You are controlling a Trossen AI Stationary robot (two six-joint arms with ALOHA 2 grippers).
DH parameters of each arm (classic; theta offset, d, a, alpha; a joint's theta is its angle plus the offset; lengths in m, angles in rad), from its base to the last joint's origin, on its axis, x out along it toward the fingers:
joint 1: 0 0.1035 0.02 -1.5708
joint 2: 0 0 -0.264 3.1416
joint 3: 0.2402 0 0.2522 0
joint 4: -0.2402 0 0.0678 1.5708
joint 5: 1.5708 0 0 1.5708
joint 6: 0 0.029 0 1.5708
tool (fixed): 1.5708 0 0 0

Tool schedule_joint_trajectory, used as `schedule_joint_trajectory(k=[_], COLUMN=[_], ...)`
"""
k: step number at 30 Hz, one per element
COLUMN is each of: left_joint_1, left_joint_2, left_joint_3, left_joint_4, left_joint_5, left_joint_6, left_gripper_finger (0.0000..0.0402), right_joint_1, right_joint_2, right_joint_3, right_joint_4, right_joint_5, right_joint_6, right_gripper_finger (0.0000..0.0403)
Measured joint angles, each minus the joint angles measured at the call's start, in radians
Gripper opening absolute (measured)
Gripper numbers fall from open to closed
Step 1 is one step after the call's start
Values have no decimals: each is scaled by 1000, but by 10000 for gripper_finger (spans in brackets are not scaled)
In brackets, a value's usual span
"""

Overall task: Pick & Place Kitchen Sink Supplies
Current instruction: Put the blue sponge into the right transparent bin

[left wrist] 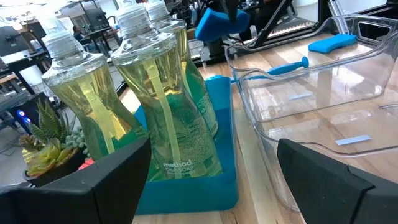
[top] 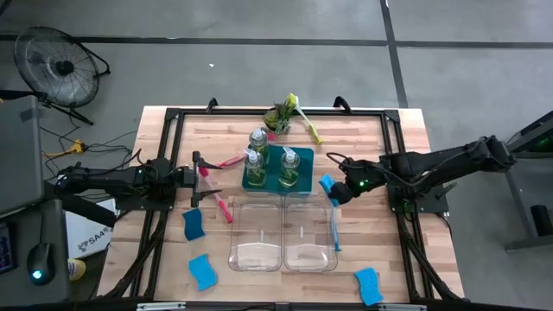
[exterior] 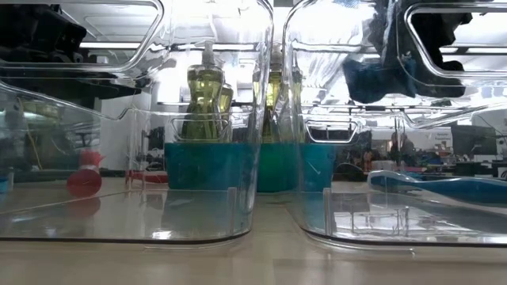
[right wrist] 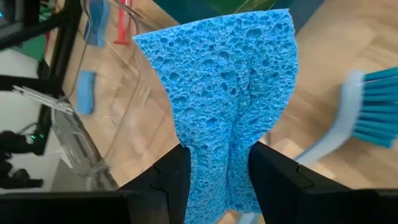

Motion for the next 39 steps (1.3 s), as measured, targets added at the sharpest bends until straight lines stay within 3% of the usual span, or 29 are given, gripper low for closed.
schedule_joint_trajectory(k=[10,24,30,39], left_joint_1=[0,0,0,0], left_joint_2=[0,0,0,0], left_joint_3=[0,0,0,0], left_joint_4=[0,0,0,0], left_joint_5=[0,0,0,0], left_joint_6=[0,0,0,0], left_gripper_finger=[344,344,344,344], right_joint_1=[89,171,173,148], right_joint_2=[116,380,537,730], right_joint_3=[3,248,393,525], right_joint_4=[87,-7,-177,-230], right_joint_5=[52,46,-10,-101], right_joint_6=[224,292,95,-348], right_gripper_finger=[144,144,144,144])
